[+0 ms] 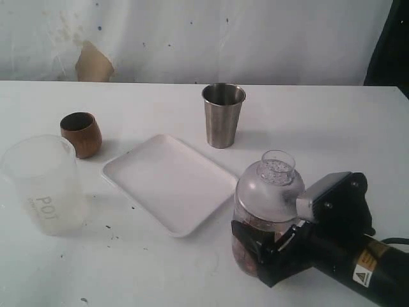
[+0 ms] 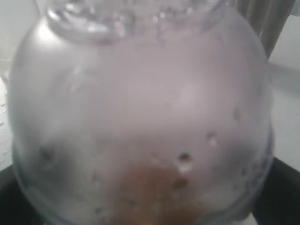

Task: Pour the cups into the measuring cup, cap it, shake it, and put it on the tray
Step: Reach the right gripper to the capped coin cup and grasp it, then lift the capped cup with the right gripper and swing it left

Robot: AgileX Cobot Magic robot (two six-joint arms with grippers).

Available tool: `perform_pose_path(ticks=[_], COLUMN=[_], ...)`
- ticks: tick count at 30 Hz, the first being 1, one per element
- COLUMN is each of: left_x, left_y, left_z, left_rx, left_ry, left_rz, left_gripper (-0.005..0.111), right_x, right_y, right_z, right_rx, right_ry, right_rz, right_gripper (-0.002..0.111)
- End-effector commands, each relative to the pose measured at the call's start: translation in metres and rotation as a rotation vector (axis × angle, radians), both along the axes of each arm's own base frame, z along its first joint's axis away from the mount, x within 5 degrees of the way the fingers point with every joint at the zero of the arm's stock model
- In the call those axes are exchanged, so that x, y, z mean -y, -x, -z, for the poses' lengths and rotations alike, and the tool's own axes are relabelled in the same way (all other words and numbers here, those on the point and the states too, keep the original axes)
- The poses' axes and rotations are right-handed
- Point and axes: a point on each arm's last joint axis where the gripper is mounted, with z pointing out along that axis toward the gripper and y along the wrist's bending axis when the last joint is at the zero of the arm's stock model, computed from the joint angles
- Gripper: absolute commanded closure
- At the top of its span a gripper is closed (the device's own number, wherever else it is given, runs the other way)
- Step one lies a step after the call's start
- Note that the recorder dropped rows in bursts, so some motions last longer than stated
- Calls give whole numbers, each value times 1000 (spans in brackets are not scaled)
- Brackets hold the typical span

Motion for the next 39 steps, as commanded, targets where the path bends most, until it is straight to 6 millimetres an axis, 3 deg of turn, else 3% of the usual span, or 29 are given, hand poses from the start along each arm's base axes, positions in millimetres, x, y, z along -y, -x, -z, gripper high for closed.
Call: perform_pose_path(ticks=[1,10,14,17,22,25,29,39], left_x=[0,0,0,0,0,0,0,0], left_y=[0,0,0,0,0,0,0,0], left_z=[2,2,2,2,2,2,2,2], left_rx=[-2,-2,-2,-2,-2,-2,-2,-2], left_ry=[0,0,0,0,0,0,0,0], left_rz=[0,0,0,0,0,0,0,0], left_gripper=[107,107,107,107,107,107,107,107], right_x=[-5,-10,-10,-10,-10,-11,-12,-19], right_y=[-8,-18,-19,-18,-19,-19,-20,-21], right_z=[3,17,18,18,18,13,1,-69], right_rx=[20,-2,0,-6,-2,38,108,304], right_ry=[-37,-42,-45,-42,-49,-78,-170,-399], right_rz=[-10,-11,-7,-7,-6,-9,-6,-74], right_gripper=[17,18,25,43,88,108,108,108])
